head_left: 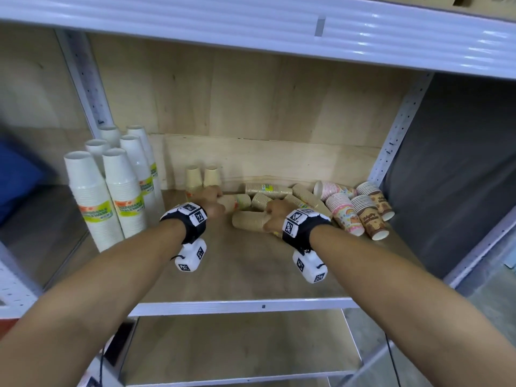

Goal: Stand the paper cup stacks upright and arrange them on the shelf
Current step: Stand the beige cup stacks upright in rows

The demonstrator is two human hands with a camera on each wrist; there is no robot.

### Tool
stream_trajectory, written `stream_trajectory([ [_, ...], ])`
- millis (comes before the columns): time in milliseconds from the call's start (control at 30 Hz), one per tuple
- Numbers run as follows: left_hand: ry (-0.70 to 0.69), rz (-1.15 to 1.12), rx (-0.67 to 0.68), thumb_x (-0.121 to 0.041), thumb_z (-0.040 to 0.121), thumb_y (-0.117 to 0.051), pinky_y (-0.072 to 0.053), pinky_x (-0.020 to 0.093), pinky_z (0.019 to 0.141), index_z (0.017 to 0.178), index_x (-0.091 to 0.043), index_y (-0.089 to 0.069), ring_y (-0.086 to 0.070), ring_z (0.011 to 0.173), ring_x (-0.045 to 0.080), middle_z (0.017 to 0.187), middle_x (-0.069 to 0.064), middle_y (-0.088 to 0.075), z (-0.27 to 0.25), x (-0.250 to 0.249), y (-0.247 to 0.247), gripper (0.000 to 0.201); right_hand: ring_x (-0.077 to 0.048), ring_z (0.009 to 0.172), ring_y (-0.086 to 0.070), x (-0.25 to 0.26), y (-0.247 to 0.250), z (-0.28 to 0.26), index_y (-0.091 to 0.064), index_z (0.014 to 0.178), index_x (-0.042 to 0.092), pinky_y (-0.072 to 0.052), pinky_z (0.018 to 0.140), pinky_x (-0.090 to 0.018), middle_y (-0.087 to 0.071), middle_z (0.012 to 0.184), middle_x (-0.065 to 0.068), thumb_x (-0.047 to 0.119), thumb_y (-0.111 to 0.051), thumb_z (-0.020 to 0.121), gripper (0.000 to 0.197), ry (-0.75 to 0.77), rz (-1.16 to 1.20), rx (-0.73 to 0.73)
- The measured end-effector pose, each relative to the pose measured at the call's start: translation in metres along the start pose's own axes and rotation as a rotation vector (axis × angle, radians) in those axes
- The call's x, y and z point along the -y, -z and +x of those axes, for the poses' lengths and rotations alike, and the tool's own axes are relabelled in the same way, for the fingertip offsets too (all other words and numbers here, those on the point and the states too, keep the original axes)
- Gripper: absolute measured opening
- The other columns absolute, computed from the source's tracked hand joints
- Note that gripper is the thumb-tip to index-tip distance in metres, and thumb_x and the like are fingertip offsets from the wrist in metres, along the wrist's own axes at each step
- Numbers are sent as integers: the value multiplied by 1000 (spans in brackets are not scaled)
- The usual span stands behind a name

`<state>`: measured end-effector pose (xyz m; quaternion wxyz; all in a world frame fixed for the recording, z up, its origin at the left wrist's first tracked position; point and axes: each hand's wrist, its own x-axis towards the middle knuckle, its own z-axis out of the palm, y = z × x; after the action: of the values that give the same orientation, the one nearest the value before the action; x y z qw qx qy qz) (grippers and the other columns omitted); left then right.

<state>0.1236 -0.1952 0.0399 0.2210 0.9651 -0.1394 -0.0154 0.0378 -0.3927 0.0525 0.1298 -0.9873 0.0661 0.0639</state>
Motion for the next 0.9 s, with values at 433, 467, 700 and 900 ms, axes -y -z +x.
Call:
stream_trajectory([
  [433, -59, -92, 6, -14, 83, -73, -54, 32, 85, 112, -18, -65, -60, 108, 21, 120, 2, -60, -5, -7, 73, 30, -28, 105, -63, 54, 47, 21, -65, 119, 5, -50, 86, -32, -64, 120, -14, 15, -69, 82, 39, 140, -9, -110],
  [467, -58, -90, 10, -13, 83, -73, -55, 33, 86, 111, -18, -66, -59, 110, 22, 122, 3, -59, -7, -6, 78, 30, -24, 97, -64, 60, 48, 24, -67, 117, 3, -51, 83, -31, -66, 118, -14, 11, -68, 82, 36, 151, -26, -113],
  [700, -43, 19, -3, -8, 82, -73, -53, 33, 90, 112, -14, -67, -60, 109, 22, 121, 7, -63, -12, 0, 101, 32, -26, 108, -64, 96, 52, 37, -67, 116, 3, -49, 84, -25, -65, 119, -11, 2, -62, 84, 32, 181, 11, -132],
  [900, -9, 84, 6, -3, 82, -70, -47, 24, 76, 112, -13, -67, -62, 105, 22, 117, 8, -65, -12, 2, 97, 32, -21, 98, -65, 118, 48, 49, -69, 112, 5, -50, 72, -23, -66, 117, -11, 4, -68, 78, 34, 242, 11, -102],
])
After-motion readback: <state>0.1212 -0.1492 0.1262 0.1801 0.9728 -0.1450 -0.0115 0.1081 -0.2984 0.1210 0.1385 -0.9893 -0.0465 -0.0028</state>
